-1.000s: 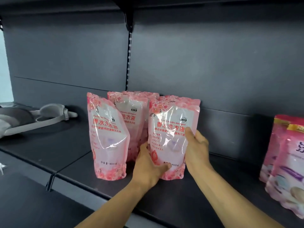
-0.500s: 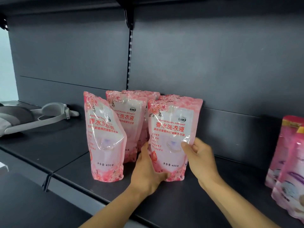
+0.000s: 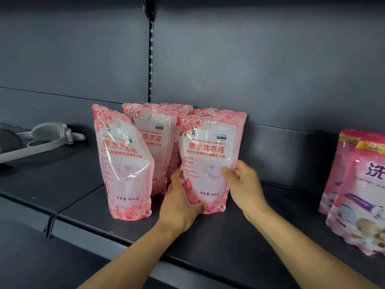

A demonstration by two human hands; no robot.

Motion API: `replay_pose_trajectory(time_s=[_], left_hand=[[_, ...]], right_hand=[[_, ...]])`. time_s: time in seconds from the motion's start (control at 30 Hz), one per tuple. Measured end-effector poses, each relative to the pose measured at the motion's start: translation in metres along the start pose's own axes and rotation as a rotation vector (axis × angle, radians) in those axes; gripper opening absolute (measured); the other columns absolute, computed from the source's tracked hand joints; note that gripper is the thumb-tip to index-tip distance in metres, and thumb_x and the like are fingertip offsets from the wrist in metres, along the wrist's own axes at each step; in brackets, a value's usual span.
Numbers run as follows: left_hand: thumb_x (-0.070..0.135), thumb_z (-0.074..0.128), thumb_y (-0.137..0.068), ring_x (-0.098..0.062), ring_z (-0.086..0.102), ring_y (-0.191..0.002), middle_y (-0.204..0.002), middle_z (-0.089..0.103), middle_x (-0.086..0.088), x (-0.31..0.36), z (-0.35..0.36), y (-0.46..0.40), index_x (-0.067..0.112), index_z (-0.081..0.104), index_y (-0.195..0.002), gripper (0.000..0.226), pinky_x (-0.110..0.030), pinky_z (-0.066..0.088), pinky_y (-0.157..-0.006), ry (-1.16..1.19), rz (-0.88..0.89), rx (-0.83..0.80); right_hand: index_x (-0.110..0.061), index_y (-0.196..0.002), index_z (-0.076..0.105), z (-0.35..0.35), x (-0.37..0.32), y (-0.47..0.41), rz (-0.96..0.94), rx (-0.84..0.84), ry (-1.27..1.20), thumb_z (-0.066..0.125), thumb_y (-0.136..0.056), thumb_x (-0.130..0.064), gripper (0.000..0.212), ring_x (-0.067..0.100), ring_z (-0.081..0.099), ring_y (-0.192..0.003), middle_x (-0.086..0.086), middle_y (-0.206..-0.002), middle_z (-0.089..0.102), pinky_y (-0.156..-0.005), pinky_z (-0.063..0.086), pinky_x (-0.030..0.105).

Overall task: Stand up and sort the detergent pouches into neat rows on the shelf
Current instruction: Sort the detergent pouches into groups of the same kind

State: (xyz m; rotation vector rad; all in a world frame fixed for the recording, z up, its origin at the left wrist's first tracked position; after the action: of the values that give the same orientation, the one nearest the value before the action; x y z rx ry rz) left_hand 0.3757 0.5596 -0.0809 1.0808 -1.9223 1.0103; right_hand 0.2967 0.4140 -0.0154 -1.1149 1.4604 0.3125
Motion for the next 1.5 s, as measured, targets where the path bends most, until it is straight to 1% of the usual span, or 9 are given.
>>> replay_pose_trajectory(time_s=[0.1, 0.17, 0.27, 0.4, 0.57, 0.73, 1.23, 1.4, 1.5], left_hand=[[0.027, 0.084, -0.063, -0.02, 0.038, -0.133, -0.143, 0.038, 0.0, 0.005, -0.006, 0.012, 0.024, 0.008, -0.146, 0.113, -0.028, 0.037, -0.102, -0.055, 0.012, 0.0], [0.027, 0.082, -0.067, -0.02, 0.028, -0.138, -0.149, 0.027, -0.002, 0.014, -0.014, 0.027, 0.021, 0.005, -0.148, 0.111, -0.031, 0.029, -0.11, -0.131, 0.053, 0.017], [0.025, 0.077, -0.074, -0.017, 0.026, -0.138, -0.148, 0.025, 0.002, 0.038, -0.021, 0.053, 0.023, 0.011, -0.147, 0.098, -0.033, 0.028, -0.112, -0.248, 0.196, 0.016], [0.029, 0.067, -0.083, -0.014, 0.034, -0.132, -0.145, 0.03, 0.009, 0.069, -0.01, 0.079, 0.028, 0.023, -0.143, 0.074, -0.034, 0.036, -0.106, -0.342, 0.322, -0.091], [0.034, 0.062, -0.086, -0.009, 0.044, -0.122, -0.133, 0.045, 0.013, 0.112, 0.027, 0.106, 0.034, 0.033, -0.135, 0.057, -0.029, 0.044, -0.092, -0.326, 0.433, -0.197], [0.036, 0.06, -0.087, -0.004, 0.048, -0.119, -0.126, 0.052, 0.018, 0.158, 0.082, 0.142, 0.035, 0.04, -0.127, 0.045, -0.033, 0.046, -0.095, -0.293, 0.529, -0.333], [0.036, 0.059, -0.087, -0.001, 0.049, -0.114, -0.119, 0.053, 0.023, 0.32, 0.248, 0.251, 0.038, 0.047, -0.121, 0.036, -0.033, 0.045, -0.097, -0.191, 0.714, -0.498], [0.032, 0.057, -0.088, 0.001, 0.049, -0.114, -0.123, 0.053, 0.023, 0.379, 0.298, 0.281, 0.037, 0.048, -0.121, 0.034, -0.028, 0.045, -0.094, -0.187, 0.75, -0.451], [0.028, 0.057, -0.088, -0.002, 0.046, -0.117, -0.127, 0.051, 0.02, 0.413, 0.317, 0.292, 0.035, 0.046, -0.124, 0.038, -0.027, 0.041, -0.099, -0.199, 0.8, -0.403]], right_hand=[[-0.023, -0.106, 0.051, -0.008, -0.009, 0.01, -0.04, 0.013, 0.115, 0.058, -0.089, -0.02, 0.019, -0.001, 0.062, -0.09, -0.012, -0.102, 0.066, -0.068, 0.049, 0.011], [-0.022, -0.116, 0.047, -0.017, -0.019, 0.022, -0.109, 0.016, 0.299, 0.059, -0.089, -0.021, 0.029, 0.0, 0.057, -0.099, -0.016, -0.108, 0.057, -0.072, 0.041, 0.004], [-0.02, -0.134, 0.038, -0.03, -0.035, 0.048, -0.235, -0.009, 0.685, 0.059, -0.09, -0.024, 0.049, 0.01, 0.044, -0.123, -0.008, -0.132, 0.043, -0.097, 0.036, 0.019], [-0.019, -0.137, 0.038, -0.053, -0.044, 0.083, -0.299, -0.038, 0.914, 0.057, -0.091, -0.026, 0.05, 0.015, 0.038, -0.132, -0.003, -0.143, 0.036, -0.106, 0.031, 0.026], [-0.02, -0.132, 0.043, -0.104, -0.044, 0.13, -0.211, 0.015, 0.987, 0.056, -0.091, -0.028, 0.044, 0.016, 0.049, -0.119, -0.007, -0.137, 0.039, -0.097, 0.043, 0.03], [-0.02, -0.13, 0.043, -0.181, -0.036, 0.175, -0.054, 0.109, 1.08, 0.055, -0.091, -0.031, 0.042, 0.019, 0.055, -0.109, -0.005, -0.133, 0.043, -0.083, 0.049, 0.034], [-0.02, -0.125, 0.05, -0.439, -0.033, 0.264, 0.047, 0.377, 1.036, 0.058, -0.09, -0.028, 0.037, 0.015, 0.055, -0.104, -0.007, -0.123, 0.05, -0.086, 0.049, 0.037], [-0.018, -0.116, 0.056, -0.523, -0.035, 0.271, -0.003, 0.407, 0.994, 0.062, -0.088, -0.022, 0.03, 0.014, 0.056, -0.097, -0.007, -0.11, 0.054, -0.078, 0.039, 0.019], [-0.019, -0.115, 0.056, -0.563, -0.035, 0.267, -0.026, 0.401, 0.973, 0.063, -0.087, -0.019, 0.029, 0.011, 0.055, -0.092, -0.006, -0.108, 0.056, -0.075, 0.039, 0.016]])
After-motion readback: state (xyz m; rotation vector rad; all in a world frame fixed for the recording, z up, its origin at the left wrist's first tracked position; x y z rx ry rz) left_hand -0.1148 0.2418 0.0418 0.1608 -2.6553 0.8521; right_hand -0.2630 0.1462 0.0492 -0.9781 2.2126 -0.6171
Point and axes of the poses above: each hand's wrist, its own y-axis away from the middle knuckle, its own z-axis out of the palm, x = y × z, the point moved 9 cm from there along -y, towards the middle knuckle
